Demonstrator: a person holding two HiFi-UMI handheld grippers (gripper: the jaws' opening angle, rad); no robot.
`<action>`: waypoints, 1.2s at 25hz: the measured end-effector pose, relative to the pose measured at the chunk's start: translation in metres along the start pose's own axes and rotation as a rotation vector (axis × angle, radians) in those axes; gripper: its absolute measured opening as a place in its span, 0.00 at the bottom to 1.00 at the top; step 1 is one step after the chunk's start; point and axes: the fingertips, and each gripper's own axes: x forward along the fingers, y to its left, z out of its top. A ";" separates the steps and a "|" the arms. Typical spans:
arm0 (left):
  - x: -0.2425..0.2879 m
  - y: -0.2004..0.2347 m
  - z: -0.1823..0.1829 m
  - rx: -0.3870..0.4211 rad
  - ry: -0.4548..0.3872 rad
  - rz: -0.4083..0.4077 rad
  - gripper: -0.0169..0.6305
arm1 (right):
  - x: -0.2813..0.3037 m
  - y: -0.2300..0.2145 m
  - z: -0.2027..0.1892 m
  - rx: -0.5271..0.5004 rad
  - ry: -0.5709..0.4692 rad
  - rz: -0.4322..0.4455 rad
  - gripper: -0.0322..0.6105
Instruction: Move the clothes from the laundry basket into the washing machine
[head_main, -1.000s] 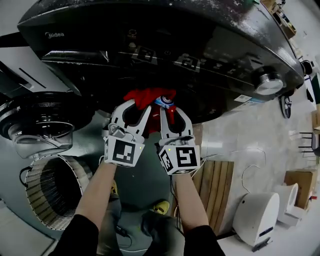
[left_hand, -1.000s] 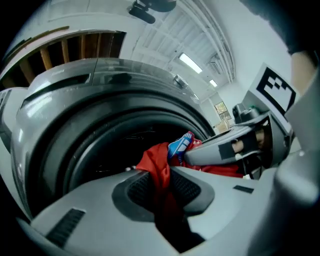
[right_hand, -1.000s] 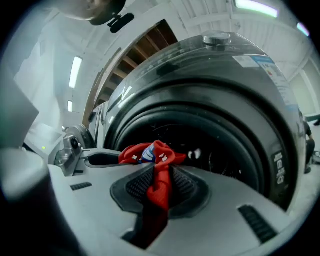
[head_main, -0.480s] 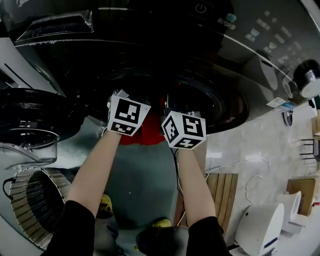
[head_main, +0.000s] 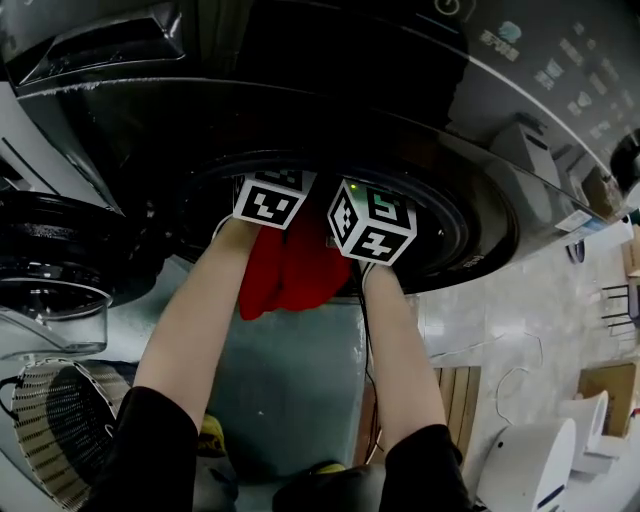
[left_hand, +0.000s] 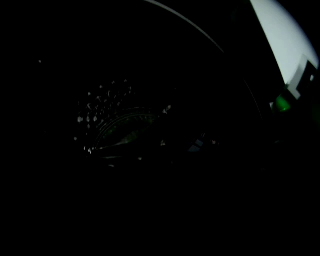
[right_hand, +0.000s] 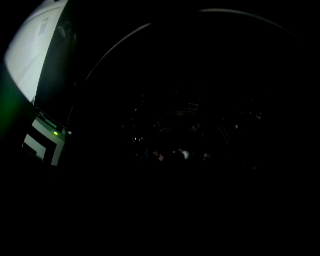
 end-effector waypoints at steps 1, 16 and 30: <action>0.002 -0.003 -0.015 -0.007 0.048 -0.011 0.24 | -0.001 -0.004 -0.013 0.000 0.046 -0.004 0.27; -0.044 -0.014 0.004 -0.072 -0.023 -0.018 0.46 | -0.045 0.007 -0.011 0.074 0.025 0.008 0.36; -0.106 -0.049 -0.004 -0.128 -0.035 -0.001 0.04 | -0.112 0.001 -0.005 0.049 0.000 -0.044 0.05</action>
